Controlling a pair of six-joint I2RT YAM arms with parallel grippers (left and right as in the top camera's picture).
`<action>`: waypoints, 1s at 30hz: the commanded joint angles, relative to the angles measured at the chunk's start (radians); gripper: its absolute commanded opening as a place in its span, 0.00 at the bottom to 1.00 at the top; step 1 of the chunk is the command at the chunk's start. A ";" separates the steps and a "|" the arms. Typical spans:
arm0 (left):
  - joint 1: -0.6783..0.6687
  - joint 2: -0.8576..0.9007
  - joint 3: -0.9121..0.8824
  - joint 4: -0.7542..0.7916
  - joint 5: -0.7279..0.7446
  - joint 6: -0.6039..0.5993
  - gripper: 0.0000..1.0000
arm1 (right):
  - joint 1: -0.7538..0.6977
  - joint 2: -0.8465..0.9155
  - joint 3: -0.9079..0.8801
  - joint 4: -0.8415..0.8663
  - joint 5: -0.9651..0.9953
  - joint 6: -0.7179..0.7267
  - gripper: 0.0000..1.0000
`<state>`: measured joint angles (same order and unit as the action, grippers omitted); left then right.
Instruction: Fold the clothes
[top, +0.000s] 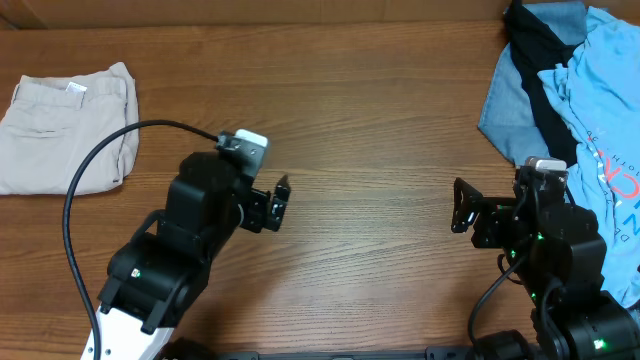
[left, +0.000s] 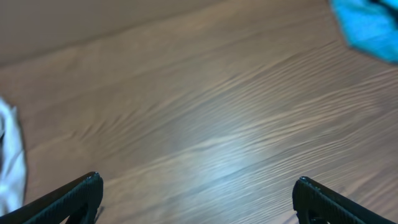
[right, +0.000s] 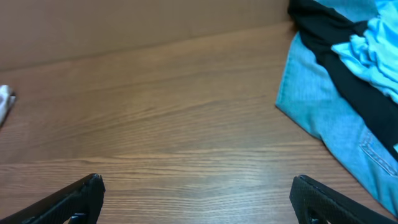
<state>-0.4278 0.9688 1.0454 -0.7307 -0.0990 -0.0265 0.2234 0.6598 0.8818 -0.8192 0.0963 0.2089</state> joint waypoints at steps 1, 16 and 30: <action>0.076 -0.008 -0.024 -0.006 0.004 0.031 1.00 | 0.002 0.003 -0.008 -0.021 0.026 0.005 1.00; 0.546 -0.100 -0.025 -0.054 0.243 0.049 1.00 | 0.002 0.005 -0.008 -0.122 0.026 0.005 1.00; 0.559 0.003 -0.025 -0.058 0.238 0.049 1.00 | 0.002 0.005 -0.008 -0.122 0.026 0.005 1.00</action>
<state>0.1253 0.9539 1.0214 -0.7891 0.1207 0.0292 0.2234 0.6670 0.8768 -0.9440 0.1123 0.2089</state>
